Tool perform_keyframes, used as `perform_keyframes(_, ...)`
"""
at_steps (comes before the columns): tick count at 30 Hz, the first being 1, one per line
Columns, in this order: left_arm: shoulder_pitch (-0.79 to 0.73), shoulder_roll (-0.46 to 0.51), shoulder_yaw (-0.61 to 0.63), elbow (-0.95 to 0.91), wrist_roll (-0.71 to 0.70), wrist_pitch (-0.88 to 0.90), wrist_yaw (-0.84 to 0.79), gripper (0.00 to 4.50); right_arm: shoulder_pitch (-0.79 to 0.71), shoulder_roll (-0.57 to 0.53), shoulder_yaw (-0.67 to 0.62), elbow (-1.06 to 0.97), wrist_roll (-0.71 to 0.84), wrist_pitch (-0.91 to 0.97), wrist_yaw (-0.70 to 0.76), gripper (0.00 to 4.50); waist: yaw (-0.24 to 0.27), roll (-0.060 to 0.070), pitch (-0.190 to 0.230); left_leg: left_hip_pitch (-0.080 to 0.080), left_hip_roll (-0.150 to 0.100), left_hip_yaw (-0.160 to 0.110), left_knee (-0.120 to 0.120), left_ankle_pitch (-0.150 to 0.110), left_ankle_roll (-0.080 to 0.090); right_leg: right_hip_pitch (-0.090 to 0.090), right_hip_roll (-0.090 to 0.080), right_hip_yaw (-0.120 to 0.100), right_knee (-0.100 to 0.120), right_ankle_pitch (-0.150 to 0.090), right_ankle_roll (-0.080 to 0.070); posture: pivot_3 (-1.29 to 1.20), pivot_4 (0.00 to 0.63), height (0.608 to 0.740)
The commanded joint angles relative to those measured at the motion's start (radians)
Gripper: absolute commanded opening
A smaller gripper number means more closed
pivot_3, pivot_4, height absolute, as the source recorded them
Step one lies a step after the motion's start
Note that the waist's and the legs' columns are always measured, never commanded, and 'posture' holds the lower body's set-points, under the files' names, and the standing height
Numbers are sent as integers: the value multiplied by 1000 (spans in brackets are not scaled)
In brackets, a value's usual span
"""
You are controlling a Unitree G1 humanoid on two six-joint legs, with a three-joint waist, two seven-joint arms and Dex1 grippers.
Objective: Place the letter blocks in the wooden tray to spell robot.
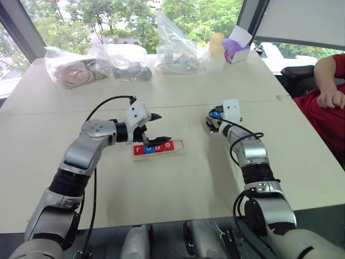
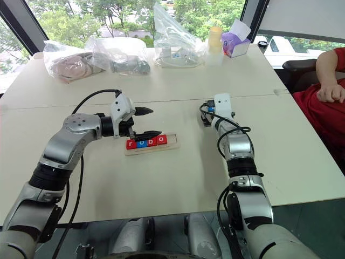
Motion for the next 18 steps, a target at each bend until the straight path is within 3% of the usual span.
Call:
perform_keyframes(1, 2, -7, 17, -35, 6, -13, 14, 4500, -47, 10, 10, 81, 0, -65, -9, 4392, -1, 0, 0, 0, 0, 0, 0, 0, 0, 0, 0, 0, 0, 0, 0, 0, 150, 740)
perform_keyframes(4, 12, -11, 17, -52, 9, -8, 24, 4500, -61, 5, 15, 131, -12, -98, -27, 3581, -1, 0, 0, 0, 0, 0, 0, 0, 0, 0, 0, 0, 0, 0, 0, 0, 150, 740)
perform_keyframes(9, 36, -9, 24, -82, 8, 4, 36, 4500, -64, -6, 35, 163, -25, -107, -44, 1184, 3, 0, 0, 0, 0, 0, 0, 0, 0, 0, 0, 0, 0, 0, 0, 0, 150, 740)
perform_keyframes(13, 51, -3, 18, -104, 13, 8, 38, 4500, -57, -16, 39, 137, -26, -123, -53, 1182, 3, 0, 0, 0, 0, 0, 1, 0, 0, 1, -1, 0, 0, 1, 1, 0, 150, 740)
perform_keyframes(16, 93, 61, -8, -149, 46, -3, -4, 4500, 38, -20, 36, -133, -27, -28, -76, 1182, 2, 0, 0, 0, 0, -1, 0, 0, 0, 1, -1, 0, 0, 1, 1, 0, 150, 740)
perform_keyframes(18, 124, 82, 16, -189, 11, 16, -22, 4500, 176, 6, 38, -437, -11, 124, -88, 1182, 5, 0, 0, 0, 0, -1, -1, 0, 0, 0, -1, 0, 0, 0, 1, 0, 150, 740)
